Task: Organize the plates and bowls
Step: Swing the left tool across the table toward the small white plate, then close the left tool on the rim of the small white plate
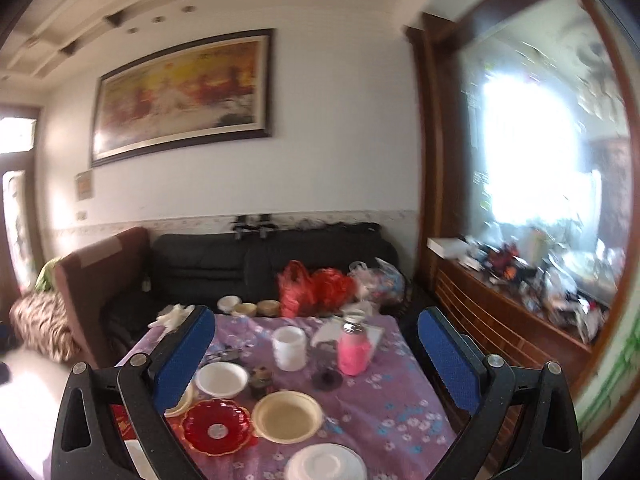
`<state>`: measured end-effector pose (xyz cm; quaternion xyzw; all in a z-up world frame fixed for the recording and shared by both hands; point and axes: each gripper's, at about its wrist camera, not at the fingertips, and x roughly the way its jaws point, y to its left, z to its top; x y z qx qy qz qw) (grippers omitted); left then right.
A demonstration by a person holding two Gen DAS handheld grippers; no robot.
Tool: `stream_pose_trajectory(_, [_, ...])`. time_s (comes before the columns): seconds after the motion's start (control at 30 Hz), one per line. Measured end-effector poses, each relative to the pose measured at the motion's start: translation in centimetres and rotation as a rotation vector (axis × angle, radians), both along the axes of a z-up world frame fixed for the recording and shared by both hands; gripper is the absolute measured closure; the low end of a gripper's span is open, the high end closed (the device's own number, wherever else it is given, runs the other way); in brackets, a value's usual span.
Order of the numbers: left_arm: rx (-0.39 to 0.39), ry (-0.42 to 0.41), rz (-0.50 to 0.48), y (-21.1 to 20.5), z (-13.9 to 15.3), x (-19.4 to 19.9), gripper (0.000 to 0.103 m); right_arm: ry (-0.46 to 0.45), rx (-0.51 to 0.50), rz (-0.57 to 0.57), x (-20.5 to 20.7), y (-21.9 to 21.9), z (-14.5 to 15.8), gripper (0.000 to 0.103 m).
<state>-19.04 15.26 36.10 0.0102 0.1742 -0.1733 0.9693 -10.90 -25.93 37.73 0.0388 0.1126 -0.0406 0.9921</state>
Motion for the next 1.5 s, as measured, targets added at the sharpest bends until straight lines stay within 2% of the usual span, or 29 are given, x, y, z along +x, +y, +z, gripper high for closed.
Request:
stream_pose_trajectory(0.13, [0.009, -0.031, 0.12, 2.6, 2.1, -0.8, 0.003, 0.006, 0.107, -0.043, -0.8, -4.1, 2.1, 0.0])
stream_pose_trajectory(0.2, [0.062, -0.052, 0.233, 4.6, 4.3, -1.3, 0.003, -0.005, 0.145, -0.063, -1.1, -5.9, 4.5, 0.0])
stream_pose_trajectory(0.27, [0.153, -0.101, 0.393, 6.0, 6.9, -1.5, 0.003, -0.02, 0.161, -0.083, -1.3, -7.2, 7.0, 0.0])
stream_pose_trajectory(0.33, [0.224, -0.145, 0.548, 7.5, 9.3, -1.3, 0.003, -0.028, 0.16, -0.118, -1.7, -8.1, 10.6, 0.0])
stream_pose_trajectory(0.43, [0.349, -0.224, 0.837, 10.1, 14.3, -0.4, 0.003, -0.048, 0.166, -0.179, -2.4, -9.4, 16.9, 0.0])
stream_pose_trajectory(0.53, [0.551, -0.29, 1.127, 11.3, 18.4, 2.2, 0.003, -0.049, 0.143, -0.22, -1.9, -9.0, 23.1, 0.0])
stream_pose_trajectory(0.57, [0.647, -0.309, 1.241, 11.5, 19.4, 3.7, 0.003, -0.055, 0.124, -0.24, -1.5, -8.5, 25.0, 0.0])
stream_pose_trajectory(0.63, [0.713, -0.324, 1.321, 11.3, 19.8, 5.6, 0.003, -0.058, 0.088, -0.252, -0.4, -7.2, 27.0, 0.0])
stream_pose_trajectory(0.67, [0.713, -0.313, 1.323, 11.2, 19.5, 6.8, 0.002, -0.06, 0.078, -0.246, 0.5, -6.3, 27.5, 0.0])
stream_pose_trajectory(0.7, [0.656, -0.281, 1.26, 10.8, 18.6, 8.1, 0.002, -0.062, 0.082, -0.214, 1.5, -5.2, 27.1, 0.0])
stream_pose_trajectory(0.73, [0.606, -0.253, 1.195, 10.5, 17.7, 9.0, 0.001, -0.053, 0.096, -0.173, 2.6, -4.4, 26.1, 0.0])
stream_pose_trajectory(0.77, [0.536, -0.208, 1.091, 10.2, 16.3, 10.3, 0.0, -0.033, 0.11, -0.127, 3.8, -3.6, 24.7, 0.0])
stream_pose_trajectory(0.8, [0.456, -0.132, 0.949, 9.4, 14.2, 12.2, 0.0, 0.017, 0.124, -0.044, 6.0, -2.3, 22.1, 0.0])
stream_pose_trajectory(0.87, [0.342, 0.009, 0.75, 8.2, 10.3, 16.0, 0.0, 0.108, 0.114, 0.048, 9.4, -0.2, 17.4, 0.0])
stream_pose_trajectory(0.9, [0.274, 0.084, 0.65, 7.4, 7.6, 18.4, 0.0, 0.179, 0.087, 0.102, 11.9, 1.6, 13.9, 0.0])
stream_pose_trajectory(0.97, [0.169, 0.206, 0.519, 5.9, 2.2, 23.1, 0.0, 0.284, 0.061, 0.167, 15.4, 3.9, 7.9, 0.0])
stream_pose_trajectory(1.03, [0.11, 0.296, 0.44, 4.6, -1.9, 26.4, 0.0, 0.411, 0.085, 0.247, 19.0, 6.2, 0.7, 0.0])
stream_pose_trajectory(1.07, [0.079, 0.357, 0.379, 3.6, -5.1, 29.1, 0.004, 0.463, 0.106, 0.279, 20.3, 7.0, -2.4, 0.001])
stream_pose_trajectory(1.1, [0.063, 0.393, 0.344, 3.0, -7.0, 30.7, 0.009, 0.526, 0.137, 0.312, 22.0, 7.9, -6.1, 0.002])
stream_pose_trajectory(1.13, [0.047, 0.432, 0.312, 2.8, -8.8, 32.4, 0.02, 0.575, 0.158, 0.335, 23.2, 8.6, -8.7, 0.003])
stream_pose_trajectory(1.17, [0.019, 0.496, 0.27, 2.1, -11.2, 34.2, 0.024, 0.616, 0.177, 0.355, 24.3, 9.1, -11.1, 0.005])
stream_pose_trajectory(1.23, [-0.045, 0.58, 0.231, 1.6, -14.4, 35.3, 0.024, 0.684, 0.245, 0.406, 26.2, 10.2, -15.9, 0.012])
stream_pose_trajectory(1.27, [-0.074, 0.612, 0.229, 1.1, -15.9, 36.5, 0.024, 0.709, 0.273, 0.427, 27.0, 10.7, -17.4, 0.015])
stream_pose_trajectory(1.37, [-0.14, 0.708, 0.205, -0.3, -19.8, 40.4, 0.024, 0.759, 0.307, 0.467, 29.2, 12.5, -21.3, 0.015])
stream_pose_trajectory(1.5, [-0.145, 0.787, 0.199, -1.6, -23.7, 43.0, 0.024, 0.806, 0.332, 0.458, 31.9, 14.1, -25.2, 0.015])
